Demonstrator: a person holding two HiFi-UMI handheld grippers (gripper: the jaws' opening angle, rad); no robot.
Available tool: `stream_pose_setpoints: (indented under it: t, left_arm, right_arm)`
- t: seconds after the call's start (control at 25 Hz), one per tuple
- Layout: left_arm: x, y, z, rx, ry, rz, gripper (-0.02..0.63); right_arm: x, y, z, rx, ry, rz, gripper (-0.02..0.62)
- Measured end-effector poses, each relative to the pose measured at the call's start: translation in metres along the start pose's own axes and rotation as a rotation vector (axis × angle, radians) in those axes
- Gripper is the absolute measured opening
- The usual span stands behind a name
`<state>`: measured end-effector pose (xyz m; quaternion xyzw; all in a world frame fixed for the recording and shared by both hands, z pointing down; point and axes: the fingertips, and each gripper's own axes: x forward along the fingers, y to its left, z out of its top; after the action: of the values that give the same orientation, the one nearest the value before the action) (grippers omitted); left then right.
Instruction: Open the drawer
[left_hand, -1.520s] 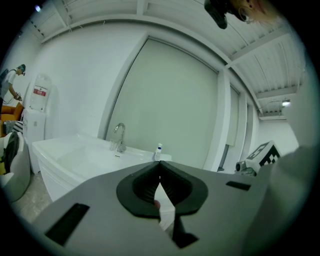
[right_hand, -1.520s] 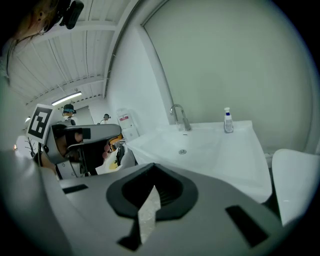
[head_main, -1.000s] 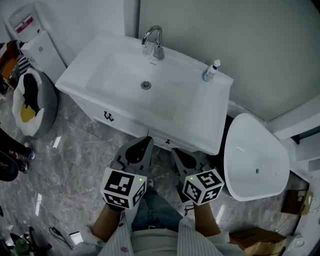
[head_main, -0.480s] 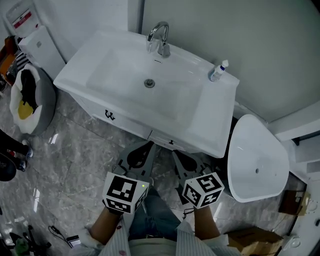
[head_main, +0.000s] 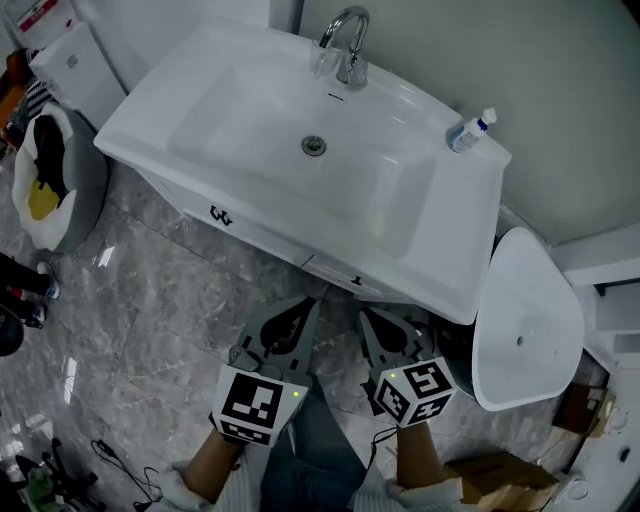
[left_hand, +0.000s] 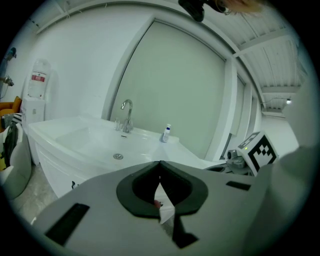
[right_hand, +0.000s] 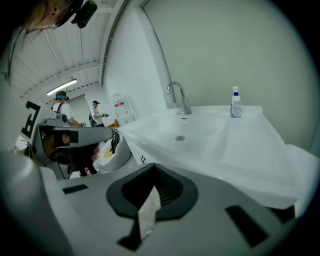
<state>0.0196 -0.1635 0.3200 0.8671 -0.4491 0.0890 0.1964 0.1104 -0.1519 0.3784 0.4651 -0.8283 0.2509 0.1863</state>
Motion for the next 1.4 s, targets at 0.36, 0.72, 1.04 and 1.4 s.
stream_pose_setpoints:
  t: [0.36,0.72,1.04,1.4]
  left_arm:
    - [0.031,0.006,-0.059,-0.012,0.046,-0.006,0.017]
    - [0.067,0.016,-0.116,-0.04,0.093,0.014,0.017]
    - [0.086,0.027,-0.168,-0.061,0.118,0.055,0.017]
    - [0.096,0.029,-0.197,-0.068,0.104,0.053,0.017]
  right_arm:
    - [0.036,-0.032,-0.048,-0.006,0.045,-0.047,0.009]
    - [0.075,-0.062,-0.099,-0.031,0.079,-0.094,0.009]
    - [0.109,-0.1,-0.148,-0.098,0.135,-0.177,0.009]
    - [0.127,-0.126,-0.178,-0.126,0.145,-0.274,0.011]
